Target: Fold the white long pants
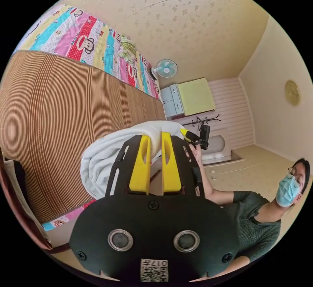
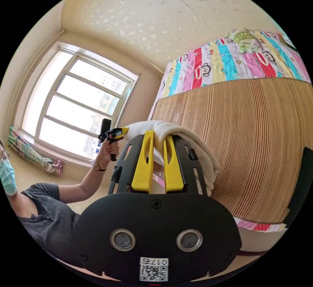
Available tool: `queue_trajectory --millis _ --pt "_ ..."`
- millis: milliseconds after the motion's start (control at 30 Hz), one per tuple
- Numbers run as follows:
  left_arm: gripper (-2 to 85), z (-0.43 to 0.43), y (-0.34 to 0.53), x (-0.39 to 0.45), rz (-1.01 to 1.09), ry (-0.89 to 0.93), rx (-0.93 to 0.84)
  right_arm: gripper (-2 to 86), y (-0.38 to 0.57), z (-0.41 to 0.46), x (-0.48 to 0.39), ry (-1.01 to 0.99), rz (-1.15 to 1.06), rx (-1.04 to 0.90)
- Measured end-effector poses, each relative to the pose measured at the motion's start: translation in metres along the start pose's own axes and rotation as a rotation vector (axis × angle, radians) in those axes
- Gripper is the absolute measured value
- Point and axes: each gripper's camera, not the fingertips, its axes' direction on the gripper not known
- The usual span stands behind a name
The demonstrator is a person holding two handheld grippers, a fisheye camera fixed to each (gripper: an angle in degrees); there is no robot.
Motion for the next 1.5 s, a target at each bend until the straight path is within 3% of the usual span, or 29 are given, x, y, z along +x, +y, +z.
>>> queue_trajectory --millis 200,333,467,600,700,800,933,1067,1133,1167,1367,1500 --pt "5.8 0.069 0.122 -0.063 -0.148 -0.001 -0.156 1.8 0.101 0.066 0.055 0.011 0.053 -0.137" --pt "5.6 0.126 0.213 -0.115 -0.384 -0.075 -0.379 4.8 0.192 0.120 0.120 0.111 0.282 -0.400" --pt "7.6 0.125 0.231 -0.137 -0.461 -0.066 -0.358 8.8 0.225 0.157 0.164 0.277 0.405 -0.668" --pt "13.0 0.111 0.190 -0.136 -0.373 -0.083 -0.226 12.0 0.192 0.149 0.177 0.352 0.355 -0.636" --pt "17.8 0.127 0.155 -0.139 -0.277 -0.115 -0.205 15.3 0.154 0.136 0.203 0.221 0.382 -0.500" --pt "20.5 0.157 0.133 -0.157 -0.288 -0.157 -0.244 17.7 0.128 0.143 0.244 0.112 0.438 -0.429" --pt "23.4 0.205 0.136 -0.191 -0.383 -0.185 -0.360 20.4 0.120 0.186 0.289 0.061 0.478 -0.514" --pt "20.0 0.203 0.148 -0.195 -0.432 -0.188 -0.308 20.2 0.134 0.208 0.318 -0.046 0.564 -0.485" --pt "13.2 0.212 0.161 -0.205 -0.495 0.066 -0.311 18.7 0.143 0.207 0.326 -0.107 0.608 -0.446" --pt "11.1 0.211 0.165 -0.204 -0.500 0.067 -0.304 17.8 0.149 0.205 0.328 -0.140 0.635 -0.431" --pt "8.1 0.165 0.176 -0.149 -0.300 -0.112 -0.293 12.5 0.154 0.208 0.290 -0.241 0.515 -0.515" --pt "7.6 0.065 0.189 -0.088 -0.273 -0.233 -0.140 10.1 0.137 0.223 0.233 -0.356 0.377 -0.577"
